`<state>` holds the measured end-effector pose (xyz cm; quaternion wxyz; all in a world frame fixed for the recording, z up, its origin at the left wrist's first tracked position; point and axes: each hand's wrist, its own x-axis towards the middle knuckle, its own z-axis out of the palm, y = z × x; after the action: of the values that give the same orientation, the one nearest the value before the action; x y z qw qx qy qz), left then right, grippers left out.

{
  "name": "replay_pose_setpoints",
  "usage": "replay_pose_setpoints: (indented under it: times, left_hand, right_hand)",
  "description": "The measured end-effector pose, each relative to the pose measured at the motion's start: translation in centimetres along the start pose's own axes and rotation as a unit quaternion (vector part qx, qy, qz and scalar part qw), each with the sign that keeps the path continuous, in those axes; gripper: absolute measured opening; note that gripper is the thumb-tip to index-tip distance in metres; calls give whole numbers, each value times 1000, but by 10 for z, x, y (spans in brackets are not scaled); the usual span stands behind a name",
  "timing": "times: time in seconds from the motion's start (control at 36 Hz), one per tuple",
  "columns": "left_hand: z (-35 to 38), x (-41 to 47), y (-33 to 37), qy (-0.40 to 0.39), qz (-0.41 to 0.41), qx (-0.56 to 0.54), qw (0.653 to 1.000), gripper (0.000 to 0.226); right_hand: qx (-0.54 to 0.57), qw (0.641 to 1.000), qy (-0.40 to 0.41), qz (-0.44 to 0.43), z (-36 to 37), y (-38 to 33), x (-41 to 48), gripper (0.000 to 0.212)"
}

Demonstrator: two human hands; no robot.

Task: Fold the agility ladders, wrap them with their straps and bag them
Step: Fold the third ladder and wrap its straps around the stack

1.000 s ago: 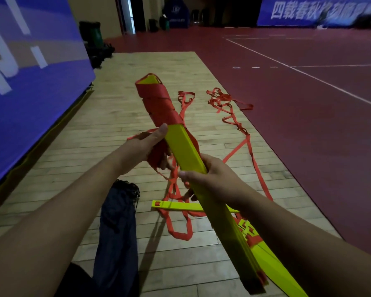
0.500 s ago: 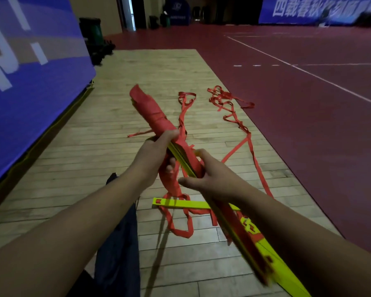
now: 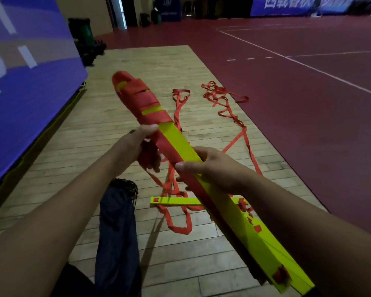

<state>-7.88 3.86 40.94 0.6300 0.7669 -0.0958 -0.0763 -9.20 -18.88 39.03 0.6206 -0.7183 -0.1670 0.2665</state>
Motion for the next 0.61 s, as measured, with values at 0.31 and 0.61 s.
replay_pose_setpoints:
  times: [0.31, 0.61]
  left_hand:
    - [47, -2, -12, 103, -123, 69, 985, 60]
    - [52, -3, -16, 144, -112, 15, 983, 63]
  right_hand:
    - [-315, 936, 154, -6, 14, 9, 6, 39]
    - [-375, 916, 136, 28, 25, 19, 8, 43]
